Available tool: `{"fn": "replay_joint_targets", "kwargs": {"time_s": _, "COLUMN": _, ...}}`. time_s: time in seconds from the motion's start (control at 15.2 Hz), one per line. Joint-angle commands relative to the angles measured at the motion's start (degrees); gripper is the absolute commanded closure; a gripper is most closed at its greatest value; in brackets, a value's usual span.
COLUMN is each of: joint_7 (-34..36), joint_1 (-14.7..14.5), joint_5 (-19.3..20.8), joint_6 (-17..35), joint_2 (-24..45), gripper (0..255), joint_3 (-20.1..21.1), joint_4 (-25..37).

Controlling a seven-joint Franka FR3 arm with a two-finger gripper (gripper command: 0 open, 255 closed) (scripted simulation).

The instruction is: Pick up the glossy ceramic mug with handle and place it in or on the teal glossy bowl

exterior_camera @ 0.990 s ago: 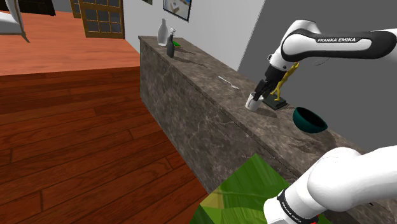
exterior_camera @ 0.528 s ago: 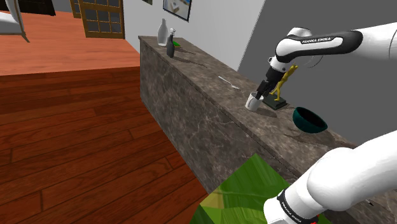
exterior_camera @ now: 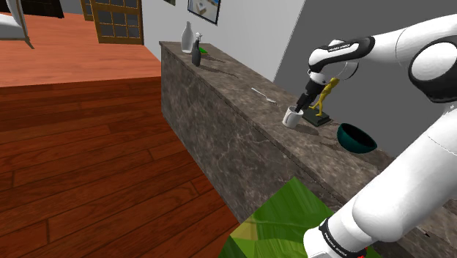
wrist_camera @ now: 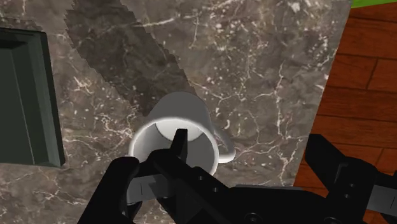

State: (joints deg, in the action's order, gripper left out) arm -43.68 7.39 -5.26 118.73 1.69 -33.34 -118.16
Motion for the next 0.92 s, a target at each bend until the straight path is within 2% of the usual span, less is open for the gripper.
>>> {"fn": "replay_joint_targets", "kwargs": {"time_s": 0.0, "joint_7": -3.94, "joint_1": 1.18, "joint_5": -3.01, "joint_6": -0.1, "joint_2": 4.69, "gripper": 0, "joint_3": -0.83, "joint_4": 3.89}}
{"fn": "replay_joint_targets", "kwargs": {"time_s": 0.33, "joint_7": -12.21, "joint_1": 6.47, "joint_5": -10.37, "joint_6": -1.66, "joint_2": 16.85, "gripper": 0, "joint_3": -0.59, "joint_4": 15.19}}
{"fn": "replay_joint_targets", "kwargs": {"time_s": 0.46, "joint_7": -14.07, "joint_1": 8.41, "joint_5": -12.16, "joint_6": -2.47, "joint_2": 20.32, "gripper": 0, "joint_3": -0.08, "joint_4": 18.94}}
{"fn": "replay_joint_targets", "kwargs": {"time_s": 0.86, "joint_7": -14.99, "joint_1": 8.73, "joint_5": -13.62, "joint_6": 1.26, "joint_2": 22.23, "gripper": 0, "joint_3": 0.77, "joint_4": 16.82}}
